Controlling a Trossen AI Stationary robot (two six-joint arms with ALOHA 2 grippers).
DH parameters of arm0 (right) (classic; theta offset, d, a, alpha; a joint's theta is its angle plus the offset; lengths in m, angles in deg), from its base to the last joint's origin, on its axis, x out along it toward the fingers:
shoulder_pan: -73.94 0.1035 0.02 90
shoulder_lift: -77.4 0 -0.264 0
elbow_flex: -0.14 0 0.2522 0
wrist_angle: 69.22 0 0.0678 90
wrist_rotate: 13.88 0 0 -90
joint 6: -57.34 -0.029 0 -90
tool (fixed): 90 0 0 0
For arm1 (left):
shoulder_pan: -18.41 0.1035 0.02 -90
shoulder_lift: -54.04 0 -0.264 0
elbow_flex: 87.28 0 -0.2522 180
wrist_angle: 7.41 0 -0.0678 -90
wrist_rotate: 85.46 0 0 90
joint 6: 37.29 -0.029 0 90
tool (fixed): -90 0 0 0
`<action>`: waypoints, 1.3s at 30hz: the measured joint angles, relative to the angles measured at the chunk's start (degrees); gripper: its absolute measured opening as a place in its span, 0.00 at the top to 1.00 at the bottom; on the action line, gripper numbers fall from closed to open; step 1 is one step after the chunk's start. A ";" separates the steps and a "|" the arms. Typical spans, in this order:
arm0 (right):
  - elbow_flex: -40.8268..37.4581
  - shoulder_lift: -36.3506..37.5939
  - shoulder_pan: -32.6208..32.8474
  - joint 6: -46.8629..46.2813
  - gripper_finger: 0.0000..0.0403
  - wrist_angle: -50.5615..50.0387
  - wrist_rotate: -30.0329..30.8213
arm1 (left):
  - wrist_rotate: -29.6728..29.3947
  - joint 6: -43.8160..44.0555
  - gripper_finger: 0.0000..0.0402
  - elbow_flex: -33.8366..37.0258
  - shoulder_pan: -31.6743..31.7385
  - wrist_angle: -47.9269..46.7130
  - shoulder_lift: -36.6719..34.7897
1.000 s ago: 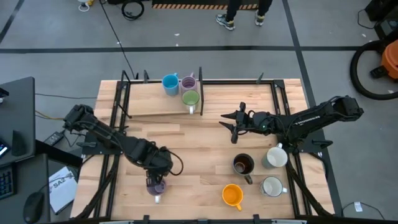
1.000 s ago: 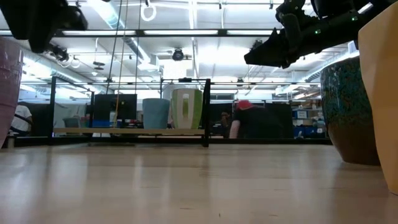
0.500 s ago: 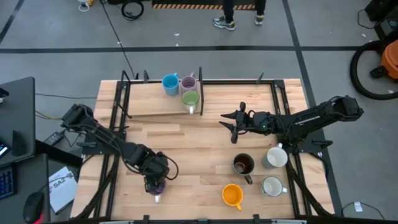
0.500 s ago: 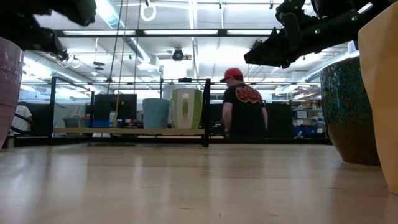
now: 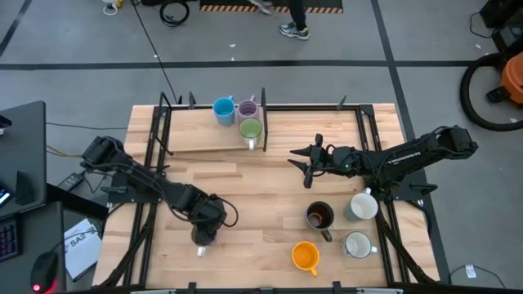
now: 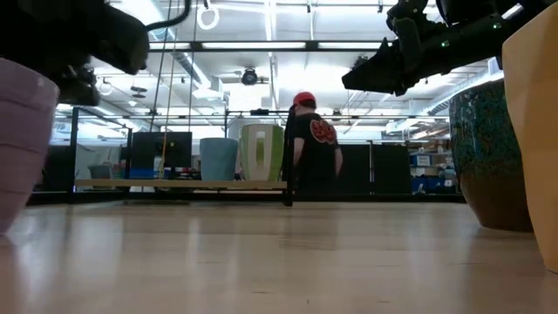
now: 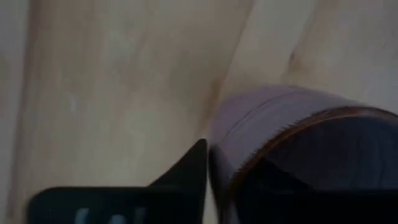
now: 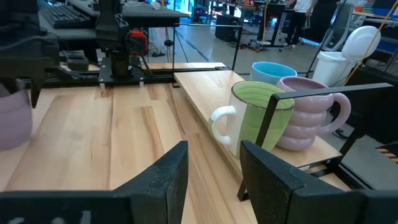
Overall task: Place coffee mugs
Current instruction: Put the light violet mug on the shelf
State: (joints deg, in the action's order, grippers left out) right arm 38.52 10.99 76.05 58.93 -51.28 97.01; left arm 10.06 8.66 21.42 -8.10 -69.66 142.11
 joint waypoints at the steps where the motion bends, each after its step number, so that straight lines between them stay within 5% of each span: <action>1: 0.00 0.00 0.00 -0.03 0.63 0.00 0.00 | 0.08 -0.74 0.92 0.02 0.62 -0.79 0.00; 7: 0.00 0.02 0.00 -0.03 0.63 0.46 0.01 | -2.34 -8.47 0.95 -3.22 6.27 -10.56 0.09; 12: 0.00 0.02 0.00 -0.53 0.63 0.44 0.00 | -10.07 -17.33 0.95 -8.41 13.90 -17.69 0.09; 22: 0.00 0.02 0.00 -0.55 0.63 0.44 -0.25 | -16.87 -40.86 0.95 -12.00 32.60 -17.91 0.07; 39: 0.00 0.00 0.00 -0.99 0.63 0.42 -1.36 | -9.93 -61.02 0.95 -16.55 55.04 -9.13 0.04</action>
State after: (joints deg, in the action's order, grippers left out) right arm 38.52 10.99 76.05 57.94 -50.86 95.65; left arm 0.13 -52.36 4.87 46.94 -78.79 142.16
